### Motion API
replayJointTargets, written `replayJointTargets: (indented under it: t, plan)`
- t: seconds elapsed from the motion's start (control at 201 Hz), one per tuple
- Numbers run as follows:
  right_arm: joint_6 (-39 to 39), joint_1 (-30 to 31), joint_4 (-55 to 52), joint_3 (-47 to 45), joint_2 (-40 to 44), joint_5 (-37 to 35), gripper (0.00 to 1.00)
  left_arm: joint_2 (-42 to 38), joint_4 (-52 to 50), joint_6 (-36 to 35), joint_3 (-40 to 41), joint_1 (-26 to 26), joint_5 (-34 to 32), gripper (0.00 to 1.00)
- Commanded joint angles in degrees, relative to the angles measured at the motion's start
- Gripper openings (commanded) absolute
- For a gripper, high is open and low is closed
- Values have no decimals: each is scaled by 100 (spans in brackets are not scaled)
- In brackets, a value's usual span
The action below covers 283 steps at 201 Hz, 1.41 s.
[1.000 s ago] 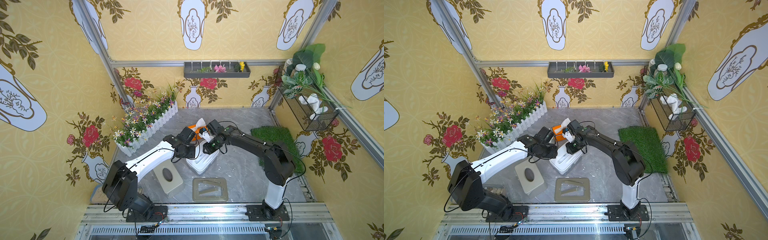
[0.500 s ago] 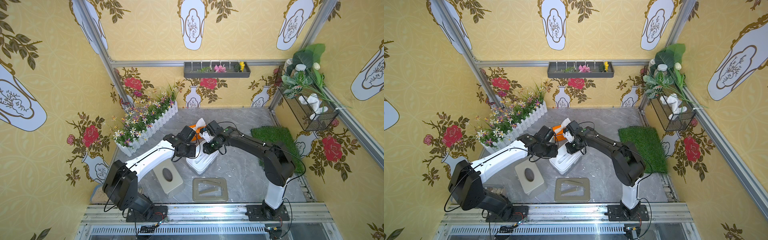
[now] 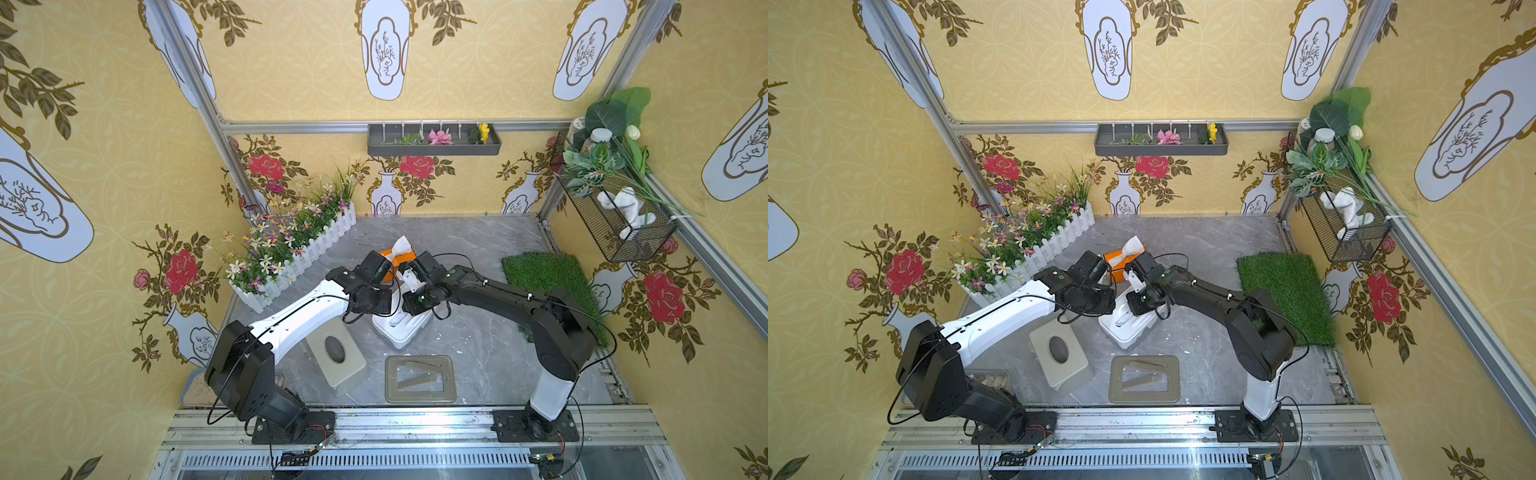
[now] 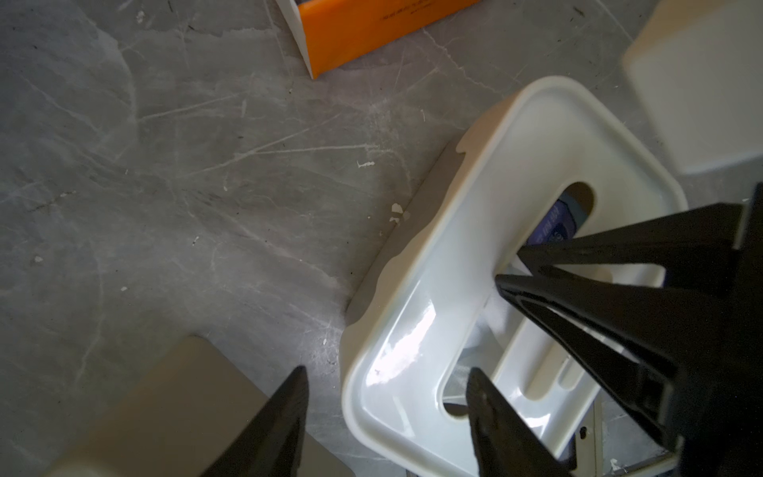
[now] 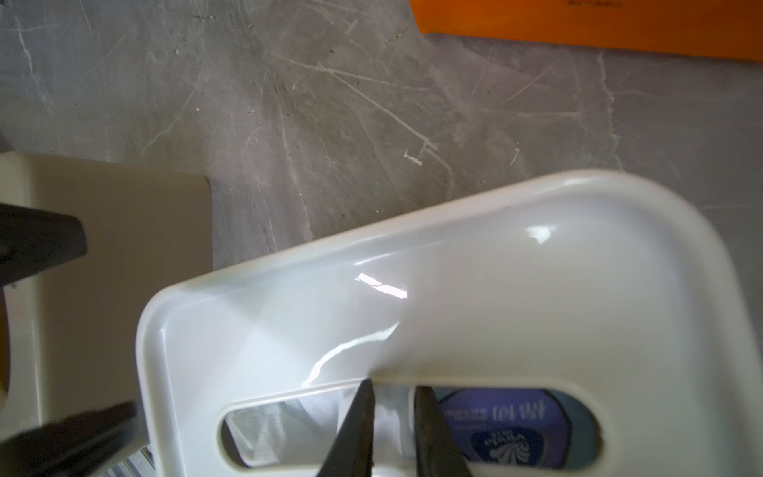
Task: Put the tissue paper into the tissue box
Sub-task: Pull the paper towel from the tissue box.
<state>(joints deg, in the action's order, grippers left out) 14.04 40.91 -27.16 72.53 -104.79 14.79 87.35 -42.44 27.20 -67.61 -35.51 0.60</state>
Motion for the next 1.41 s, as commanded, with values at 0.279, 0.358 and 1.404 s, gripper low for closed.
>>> replayJointTargets:
  t: [0.279, 0.358, 1.404]
  plan:
    - [95, 74, 86, -184, 45, 29, 0, -93, -116, 64, -6, -26, -148, 63]
    - [127, 50, 144, -219, 233, 68, 0, -102, -116, 64, 1, -26, -186, 63]
    - [401, -756, 238, -197, 1310, 790, 0, 74, 113, 128, 354, -352, -545, 62]
